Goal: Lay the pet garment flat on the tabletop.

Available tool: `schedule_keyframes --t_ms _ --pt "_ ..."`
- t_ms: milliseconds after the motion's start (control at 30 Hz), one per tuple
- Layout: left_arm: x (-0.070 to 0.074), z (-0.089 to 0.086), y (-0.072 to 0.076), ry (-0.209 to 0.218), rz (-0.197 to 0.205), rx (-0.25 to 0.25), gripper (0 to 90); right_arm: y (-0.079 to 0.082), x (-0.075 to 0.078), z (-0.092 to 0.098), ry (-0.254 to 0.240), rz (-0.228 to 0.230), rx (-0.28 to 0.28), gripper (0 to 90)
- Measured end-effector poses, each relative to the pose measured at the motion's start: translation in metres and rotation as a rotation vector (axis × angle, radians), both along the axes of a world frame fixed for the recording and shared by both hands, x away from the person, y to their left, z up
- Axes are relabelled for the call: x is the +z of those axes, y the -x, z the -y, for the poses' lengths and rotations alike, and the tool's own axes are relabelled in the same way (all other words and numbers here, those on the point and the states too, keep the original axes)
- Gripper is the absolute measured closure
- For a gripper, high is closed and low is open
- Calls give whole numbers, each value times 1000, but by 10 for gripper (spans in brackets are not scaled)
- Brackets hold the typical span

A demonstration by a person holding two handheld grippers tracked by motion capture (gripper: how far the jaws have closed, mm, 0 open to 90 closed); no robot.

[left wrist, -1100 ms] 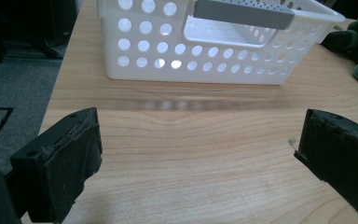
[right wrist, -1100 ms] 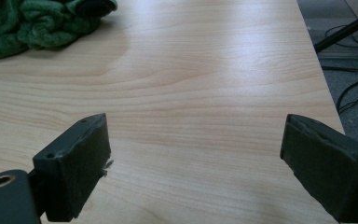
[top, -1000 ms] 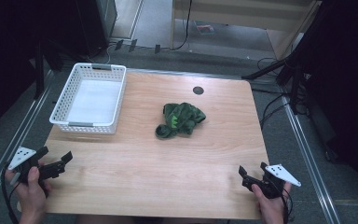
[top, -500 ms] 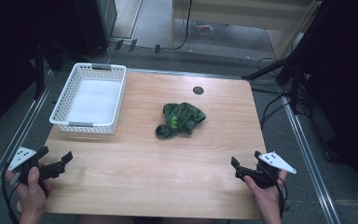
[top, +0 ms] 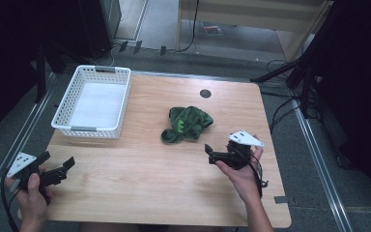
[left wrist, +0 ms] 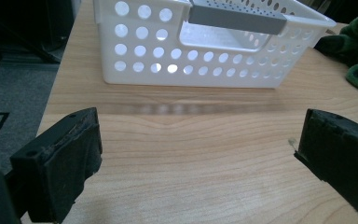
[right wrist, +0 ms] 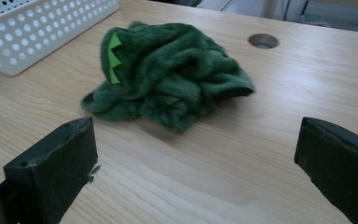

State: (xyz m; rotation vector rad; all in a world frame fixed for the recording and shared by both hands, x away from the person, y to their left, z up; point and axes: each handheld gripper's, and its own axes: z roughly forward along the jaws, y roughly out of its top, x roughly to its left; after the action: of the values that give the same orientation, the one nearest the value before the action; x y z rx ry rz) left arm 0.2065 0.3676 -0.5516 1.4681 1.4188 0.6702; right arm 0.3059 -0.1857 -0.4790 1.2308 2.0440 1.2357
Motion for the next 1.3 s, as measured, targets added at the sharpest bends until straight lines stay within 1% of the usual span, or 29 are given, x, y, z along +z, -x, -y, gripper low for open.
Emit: schedule_keyframes --t_ms 100,200,267,333,400,533,667,700,733,800,867,900,967,1000,1033,1067,1100,1133,1167,1200,1233,1267,1300 --pt "0 -1 0 4 1 2 0 -11 -1 -23 21 -3 21 0" --pt "0 -1 0 6 -1 3 0 -19 -3 -40 30 -5 42 0" --pt "0 -1 0 5 -2 3 0 -24 -4 -52 36 -15 52 0" --pt "0 -1 0 8 -2 3 0 -31 -7 -62 50 -20 62 0" --pt "0 -2 0 11 -3 2 0 -39 -8 -71 60 -24 61 0" --pt "0 -2 0 15 2 7 0 -58 -12 -82 68 -34 39 0" --pt "0 -3 0 18 2 8 0 -79 -21 -90 101 -61 10 0" --pt "0 -3 0 18 2 8 0 -79 -21 -90 101 -61 10 0" --pt "0 -3 0 19 3 9 0 -87 -27 -94 104 -90 8 0" --pt "0 -2 1 17 4 12 0 -93 -33 -98 125 -112 5 1" --pt "1 -2 1 6 6 12 0 -98 -41 -101 135 -130 -3 31" --pt "1 -1 1 4 4 12 0 -99 -46 -102 152 -127 -14 59" --pt "1 -1 1 0 6 12 0 -100 -55 -104 189 -122 -40 157" --pt "1 -1 1 -2 7 12 0 -102 -58 -104 191 -137 -47 193" --pt "1 0 1 -11 4 15 0 -102 -60 -104 187 -143 -56 267" --pt "2 1 1 -20 2 18 0 -102 -60 -104 195 -135 -71 366" --pt "3 2 2 -21 -2 13 0 -101 -59 -104 210 -122 -92 501" --pt "3 2 2 -21 -2 13 0 -101 -59 -104 210 -122 -92 501" --pt "5 5 1 -50 -10 16 0 -100 -59 -102 227 -93 -121 661" --pt "7 7 1 -42 -14 27 0 -99 -59 -100 219 -87 -118 695" --pt "10 7 1 -5 -11 16 0 -99 -58 -98 209 -77 -120 721" --pt "13 10 1 11 -4 5 0 -97 -57 -96 197 -66 -124 738" --pt "16 14 1 1 -4 -2 0 -96 -54 -95 178 -52 -128 749"
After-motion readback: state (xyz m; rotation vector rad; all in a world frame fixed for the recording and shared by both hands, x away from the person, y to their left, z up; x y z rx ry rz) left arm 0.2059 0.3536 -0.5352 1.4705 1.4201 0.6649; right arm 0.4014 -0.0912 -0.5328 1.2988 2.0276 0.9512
